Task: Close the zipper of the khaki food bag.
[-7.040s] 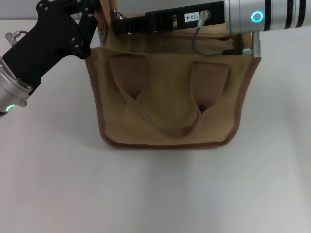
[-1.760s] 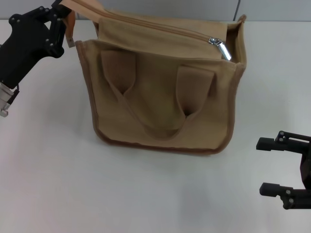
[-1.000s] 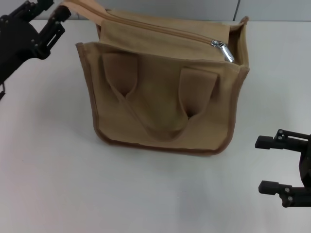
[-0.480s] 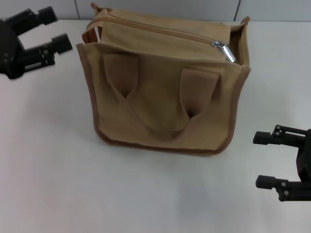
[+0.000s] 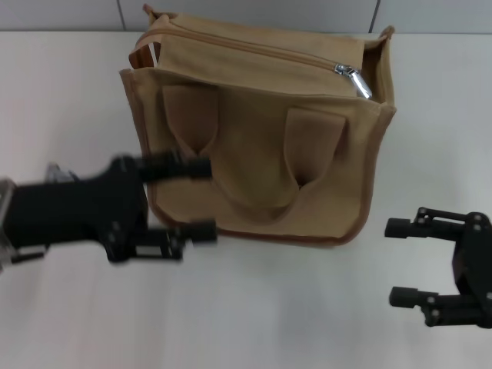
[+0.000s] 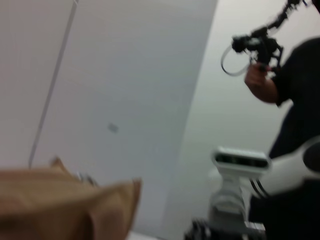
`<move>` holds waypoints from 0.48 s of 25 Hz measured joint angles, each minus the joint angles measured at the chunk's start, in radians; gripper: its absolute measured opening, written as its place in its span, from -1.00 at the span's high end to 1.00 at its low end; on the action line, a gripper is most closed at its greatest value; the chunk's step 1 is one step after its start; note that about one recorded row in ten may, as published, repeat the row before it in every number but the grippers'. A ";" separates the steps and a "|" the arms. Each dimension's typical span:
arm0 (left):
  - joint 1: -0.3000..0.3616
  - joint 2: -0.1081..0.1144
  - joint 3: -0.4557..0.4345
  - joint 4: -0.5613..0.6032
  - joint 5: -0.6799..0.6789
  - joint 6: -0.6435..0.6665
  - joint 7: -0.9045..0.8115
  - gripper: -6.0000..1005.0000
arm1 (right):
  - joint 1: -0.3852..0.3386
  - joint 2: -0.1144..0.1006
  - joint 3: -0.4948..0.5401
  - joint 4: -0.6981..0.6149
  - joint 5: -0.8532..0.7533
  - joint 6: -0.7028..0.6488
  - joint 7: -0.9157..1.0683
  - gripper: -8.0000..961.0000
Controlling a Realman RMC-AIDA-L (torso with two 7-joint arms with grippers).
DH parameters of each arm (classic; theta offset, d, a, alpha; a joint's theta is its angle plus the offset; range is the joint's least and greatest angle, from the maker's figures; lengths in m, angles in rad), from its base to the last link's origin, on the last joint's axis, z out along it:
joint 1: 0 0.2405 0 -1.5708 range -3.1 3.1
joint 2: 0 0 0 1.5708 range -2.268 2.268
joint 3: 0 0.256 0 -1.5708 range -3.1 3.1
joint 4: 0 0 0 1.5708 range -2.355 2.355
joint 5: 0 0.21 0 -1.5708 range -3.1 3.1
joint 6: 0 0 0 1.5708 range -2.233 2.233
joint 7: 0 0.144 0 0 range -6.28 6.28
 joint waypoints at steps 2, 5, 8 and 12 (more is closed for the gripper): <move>0.001 -0.004 0.003 -0.050 0.057 -0.009 0.074 -0.66 | 0.010 0.000 0.000 0.031 -0.016 0.015 -0.017 -0.61; 0.005 -0.006 0.003 -0.123 0.135 -0.043 0.186 -0.66 | 0.023 0.002 0.000 0.063 -0.045 0.040 -0.036 -0.61; 0.006 -0.010 0.003 -0.162 0.194 -0.093 0.241 -0.66 | 0.032 0.009 0.000 0.082 -0.069 0.068 -0.053 -0.61; 0.007 -0.020 0.004 -0.168 0.233 -0.128 0.250 -0.66 | 0.046 0.025 0.000 0.100 -0.105 0.118 -0.067 -0.61</move>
